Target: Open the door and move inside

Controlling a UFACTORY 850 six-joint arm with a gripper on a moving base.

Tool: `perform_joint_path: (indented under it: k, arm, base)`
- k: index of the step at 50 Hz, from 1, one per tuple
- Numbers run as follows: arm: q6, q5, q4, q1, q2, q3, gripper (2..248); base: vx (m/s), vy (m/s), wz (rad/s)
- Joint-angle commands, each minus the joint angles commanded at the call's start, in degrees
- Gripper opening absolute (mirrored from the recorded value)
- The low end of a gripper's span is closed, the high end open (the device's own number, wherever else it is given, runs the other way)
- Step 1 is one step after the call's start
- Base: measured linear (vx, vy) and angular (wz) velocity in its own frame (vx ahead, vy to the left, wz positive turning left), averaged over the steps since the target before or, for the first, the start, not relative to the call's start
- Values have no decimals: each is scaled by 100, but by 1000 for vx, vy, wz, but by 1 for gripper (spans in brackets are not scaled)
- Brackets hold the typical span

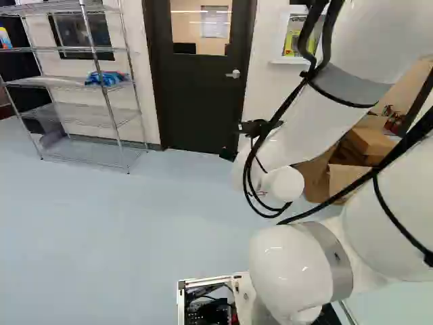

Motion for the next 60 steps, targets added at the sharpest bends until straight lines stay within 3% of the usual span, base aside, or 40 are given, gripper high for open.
perform_joint_path:
  k: [16, 60]
  arm:
    - [0, 0, 0, 0, 0, 0, 247]
    - [0, 0, 0, 0, 0, 0, 247]
  base:
    - [119, 48, 27]
    - [233, 5, -13]
